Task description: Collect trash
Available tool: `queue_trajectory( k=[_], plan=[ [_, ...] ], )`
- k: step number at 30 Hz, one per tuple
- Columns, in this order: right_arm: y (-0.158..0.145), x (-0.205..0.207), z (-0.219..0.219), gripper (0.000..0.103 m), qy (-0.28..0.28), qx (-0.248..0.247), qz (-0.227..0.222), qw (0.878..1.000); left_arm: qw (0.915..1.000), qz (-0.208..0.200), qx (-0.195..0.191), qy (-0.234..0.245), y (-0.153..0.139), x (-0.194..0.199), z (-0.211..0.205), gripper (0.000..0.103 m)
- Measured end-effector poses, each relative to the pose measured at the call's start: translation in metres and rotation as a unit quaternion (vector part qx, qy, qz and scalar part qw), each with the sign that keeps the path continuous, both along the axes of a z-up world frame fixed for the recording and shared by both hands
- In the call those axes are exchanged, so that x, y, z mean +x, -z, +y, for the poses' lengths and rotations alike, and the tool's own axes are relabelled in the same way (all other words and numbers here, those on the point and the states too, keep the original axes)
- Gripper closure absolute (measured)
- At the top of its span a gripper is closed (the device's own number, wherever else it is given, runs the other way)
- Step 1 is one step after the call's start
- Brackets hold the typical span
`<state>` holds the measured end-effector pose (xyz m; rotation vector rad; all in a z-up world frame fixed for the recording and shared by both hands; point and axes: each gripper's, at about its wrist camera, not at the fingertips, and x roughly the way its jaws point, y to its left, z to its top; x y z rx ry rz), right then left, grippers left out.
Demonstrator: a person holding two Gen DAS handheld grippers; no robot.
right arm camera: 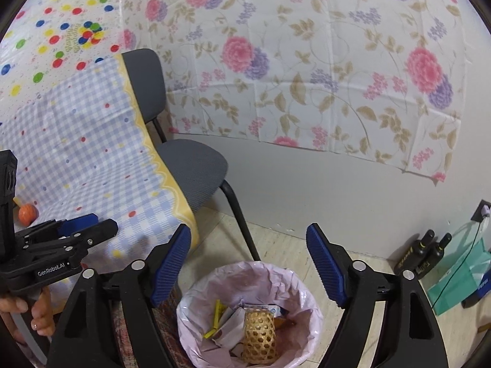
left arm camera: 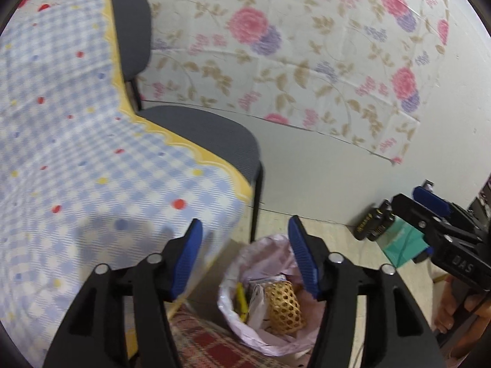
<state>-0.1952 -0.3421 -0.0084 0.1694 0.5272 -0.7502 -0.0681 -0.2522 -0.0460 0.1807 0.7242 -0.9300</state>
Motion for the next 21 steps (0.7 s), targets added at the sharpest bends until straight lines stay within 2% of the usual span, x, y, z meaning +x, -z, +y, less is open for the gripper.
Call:
queue_trajectory(
  k=[1, 2, 9, 18, 21],
  plan=[
    [-0.001, 0.003, 0.004, 0.017, -0.003, -0.003, 0.000, 1.000, 0.9999, -0.007, 0.003, -0.013, -0.003, 0.004, 0.005, 0.037],
    [-0.003, 0.007, 0.006, 0.015, -0.006, -0.006, 0.000, 1.000, 0.9997, -0.011, 0.005, -0.023, -0.005, 0.007, 0.008, 0.035],
    [-0.019, 0.045, 0.024, 0.011, -0.049, -0.020, -0.002, 0.999, 0.9950, -0.046, 0.010, -0.088, -0.027, 0.030, 0.045, 0.007],
    [-0.043, 0.092, 0.055, 0.008, -0.109, -0.026, -0.007, 0.994, 0.9822, -0.077, 0.015, -0.171, -0.051, 0.045, 0.094, 0.007],
    [-0.050, 0.109, 0.070, 0.006, -0.128, -0.035, 0.001, 0.991, 0.9775, -0.074, 0.018, -0.197, -0.056, 0.049, 0.114, 0.007]
  ],
)
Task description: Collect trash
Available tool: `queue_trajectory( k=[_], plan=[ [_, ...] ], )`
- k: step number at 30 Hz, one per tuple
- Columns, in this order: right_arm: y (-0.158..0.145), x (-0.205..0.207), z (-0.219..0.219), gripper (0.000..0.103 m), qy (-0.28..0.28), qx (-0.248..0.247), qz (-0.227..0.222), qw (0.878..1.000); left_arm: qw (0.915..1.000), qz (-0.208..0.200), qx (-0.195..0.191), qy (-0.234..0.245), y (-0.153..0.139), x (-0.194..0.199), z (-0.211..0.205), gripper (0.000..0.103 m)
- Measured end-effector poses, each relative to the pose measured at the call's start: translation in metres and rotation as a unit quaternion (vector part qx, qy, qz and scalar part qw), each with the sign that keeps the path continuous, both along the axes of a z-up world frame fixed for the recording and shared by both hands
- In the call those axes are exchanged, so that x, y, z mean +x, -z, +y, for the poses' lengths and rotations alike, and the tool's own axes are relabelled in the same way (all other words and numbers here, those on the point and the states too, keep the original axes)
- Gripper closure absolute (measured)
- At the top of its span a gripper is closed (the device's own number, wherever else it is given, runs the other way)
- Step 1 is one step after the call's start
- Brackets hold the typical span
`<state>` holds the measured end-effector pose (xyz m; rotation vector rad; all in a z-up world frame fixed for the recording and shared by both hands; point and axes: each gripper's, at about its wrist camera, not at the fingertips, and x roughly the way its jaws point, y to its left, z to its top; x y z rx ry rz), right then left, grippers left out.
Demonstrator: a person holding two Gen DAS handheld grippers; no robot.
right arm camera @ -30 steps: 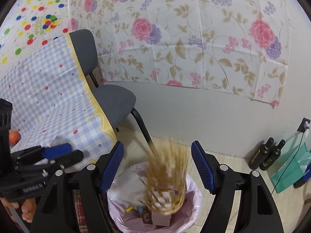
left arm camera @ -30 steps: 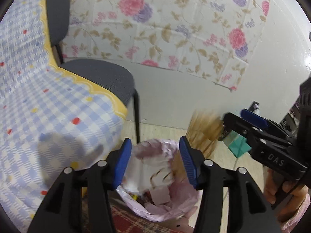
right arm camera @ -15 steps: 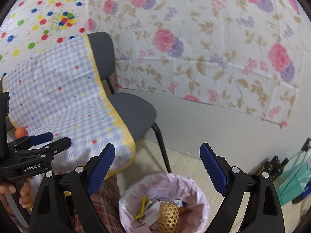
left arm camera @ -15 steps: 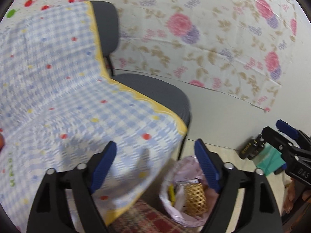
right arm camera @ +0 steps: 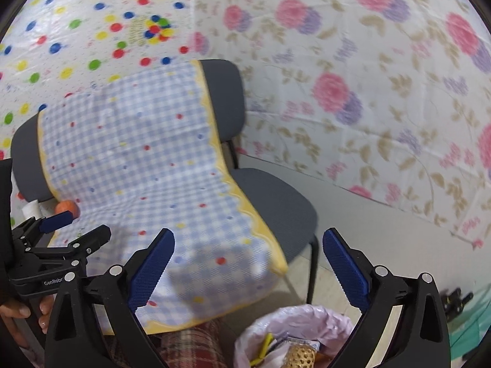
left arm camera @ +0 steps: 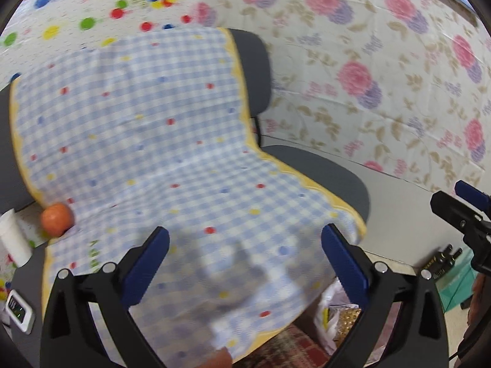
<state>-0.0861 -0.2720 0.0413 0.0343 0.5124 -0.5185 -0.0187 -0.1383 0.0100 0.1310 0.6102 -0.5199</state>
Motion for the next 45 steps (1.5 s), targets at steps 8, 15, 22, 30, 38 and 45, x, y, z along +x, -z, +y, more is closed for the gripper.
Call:
queue_trajectory(
  k=[8, 15, 22, 30, 38, 45],
  plan=[
    [-0.010, 0.047, 0.044, 0.006, -0.067, -0.012, 0.010, 0.998, 0.9958, 0.006, 0.002, -0.092, -0.013, 0.018, 0.063, 0.007],
    [-0.012, 0.077, 0.077, 0.006, -0.113, -0.010, 0.013, 0.993, 0.9861, 0.010, 0.016, -0.165, -0.018, 0.027, 0.112, 0.007],
    [-0.010, 0.091, 0.100, 0.006, -0.145, -0.012, 0.019, 0.989, 0.9744, 0.004, 0.028, -0.223, -0.021, 0.024, 0.153, 0.007],
    [-0.008, 0.092, 0.107, 0.006, -0.151, -0.001, 0.016, 0.988, 0.9715, 0.001, 0.026, -0.236, -0.024, 0.018, 0.173, 0.007],
    [-0.006, 0.093, 0.112, 0.006, -0.150, -0.003, 0.019, 0.988, 0.9714, 0.006, 0.021, -0.236, -0.023, 0.020, 0.175, 0.007],
    [-0.008, 0.092, 0.109, 0.006, -0.150, -0.003, 0.019, 0.989, 0.9714, 0.002, 0.022, -0.236, -0.023, 0.020, 0.174, 0.007]
  ],
)
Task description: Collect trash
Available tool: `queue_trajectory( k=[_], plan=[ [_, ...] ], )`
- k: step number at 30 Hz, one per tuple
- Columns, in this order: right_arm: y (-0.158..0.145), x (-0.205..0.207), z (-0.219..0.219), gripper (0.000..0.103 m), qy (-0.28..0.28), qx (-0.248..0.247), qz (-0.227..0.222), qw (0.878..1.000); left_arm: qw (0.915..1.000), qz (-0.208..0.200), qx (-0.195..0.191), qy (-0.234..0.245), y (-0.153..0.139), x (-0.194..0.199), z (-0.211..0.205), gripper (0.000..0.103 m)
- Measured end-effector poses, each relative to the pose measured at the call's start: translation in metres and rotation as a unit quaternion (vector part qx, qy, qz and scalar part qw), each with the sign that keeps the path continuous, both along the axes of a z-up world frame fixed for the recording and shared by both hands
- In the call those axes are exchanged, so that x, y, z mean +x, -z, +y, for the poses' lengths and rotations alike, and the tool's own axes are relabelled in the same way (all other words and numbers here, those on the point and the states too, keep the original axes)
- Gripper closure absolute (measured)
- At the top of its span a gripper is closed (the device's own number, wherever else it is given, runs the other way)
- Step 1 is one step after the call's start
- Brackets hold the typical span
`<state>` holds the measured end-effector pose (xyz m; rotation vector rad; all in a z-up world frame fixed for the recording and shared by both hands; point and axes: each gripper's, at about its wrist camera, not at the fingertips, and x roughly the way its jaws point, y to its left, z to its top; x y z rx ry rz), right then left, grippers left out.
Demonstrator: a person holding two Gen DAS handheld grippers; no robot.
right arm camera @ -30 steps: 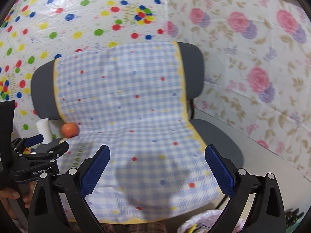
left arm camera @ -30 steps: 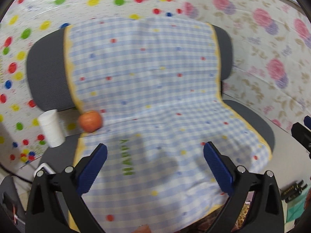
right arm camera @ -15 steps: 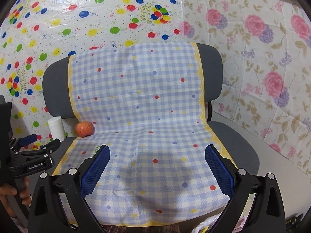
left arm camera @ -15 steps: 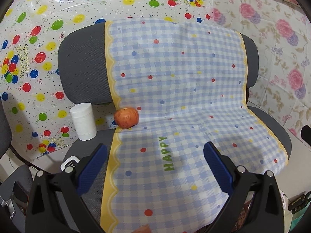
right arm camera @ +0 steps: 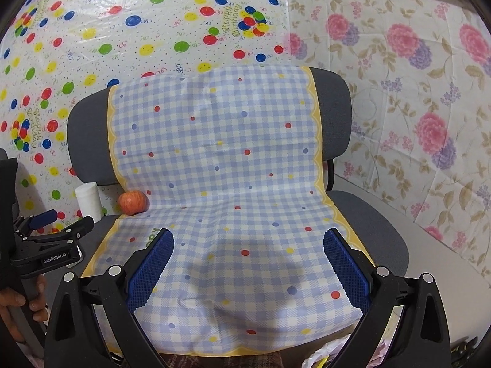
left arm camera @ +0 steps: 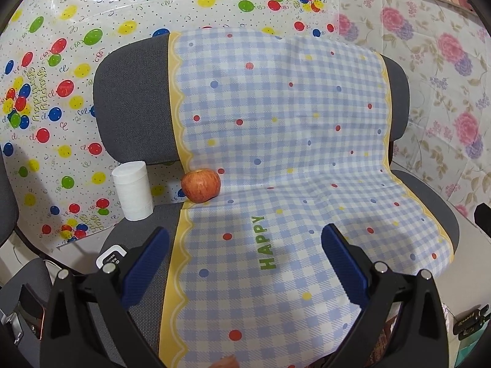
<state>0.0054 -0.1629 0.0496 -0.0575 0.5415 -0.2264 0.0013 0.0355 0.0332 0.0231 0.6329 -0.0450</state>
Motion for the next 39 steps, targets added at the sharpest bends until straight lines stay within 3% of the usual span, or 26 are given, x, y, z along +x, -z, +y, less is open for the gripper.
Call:
queue_trajectory(
  k=[39],
  plan=[
    [0.0061, -0.0048, -0.0033, 0.006, 0.001, 0.003, 0.004, 1.000, 1.0000, 0.008, -0.001, -0.003, 0.0068, -0.0033, -0.0007, 0.007]
  ],
)
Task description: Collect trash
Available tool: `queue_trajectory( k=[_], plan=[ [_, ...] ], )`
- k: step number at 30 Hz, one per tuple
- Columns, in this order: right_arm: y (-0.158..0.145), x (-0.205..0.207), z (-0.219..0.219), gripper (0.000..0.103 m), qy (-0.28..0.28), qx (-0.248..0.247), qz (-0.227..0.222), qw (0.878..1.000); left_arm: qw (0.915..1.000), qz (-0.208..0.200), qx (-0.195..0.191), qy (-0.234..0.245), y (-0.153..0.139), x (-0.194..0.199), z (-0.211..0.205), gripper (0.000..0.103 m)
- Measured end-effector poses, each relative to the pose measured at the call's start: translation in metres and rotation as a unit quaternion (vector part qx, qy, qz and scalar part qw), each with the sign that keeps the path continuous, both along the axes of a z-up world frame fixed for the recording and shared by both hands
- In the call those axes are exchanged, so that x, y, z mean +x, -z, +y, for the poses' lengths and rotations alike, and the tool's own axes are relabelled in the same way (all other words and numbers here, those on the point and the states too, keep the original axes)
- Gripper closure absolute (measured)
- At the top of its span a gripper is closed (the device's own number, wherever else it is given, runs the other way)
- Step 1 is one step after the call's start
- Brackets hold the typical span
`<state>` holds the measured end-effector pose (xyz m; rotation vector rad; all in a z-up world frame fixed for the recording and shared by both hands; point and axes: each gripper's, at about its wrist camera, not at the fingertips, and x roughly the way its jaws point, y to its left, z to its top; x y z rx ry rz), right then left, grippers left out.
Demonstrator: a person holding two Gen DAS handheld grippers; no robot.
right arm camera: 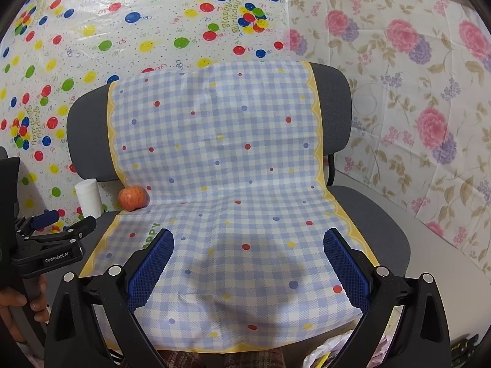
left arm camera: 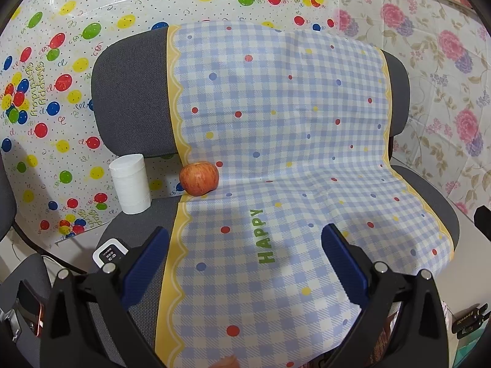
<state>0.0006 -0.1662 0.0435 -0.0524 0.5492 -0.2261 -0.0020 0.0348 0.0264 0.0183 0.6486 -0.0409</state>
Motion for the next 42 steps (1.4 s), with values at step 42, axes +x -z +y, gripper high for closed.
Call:
queue_trajectory(
  k=[42],
  plan=[
    [0.0055, 0.0026, 0.0007, 0.006, 0.004, 0.001, 0.005, 1.000, 0.9999, -0.009, 0.000, 0.010, 0.0050, -0.0040, -0.0073, 0.007]
  ],
)
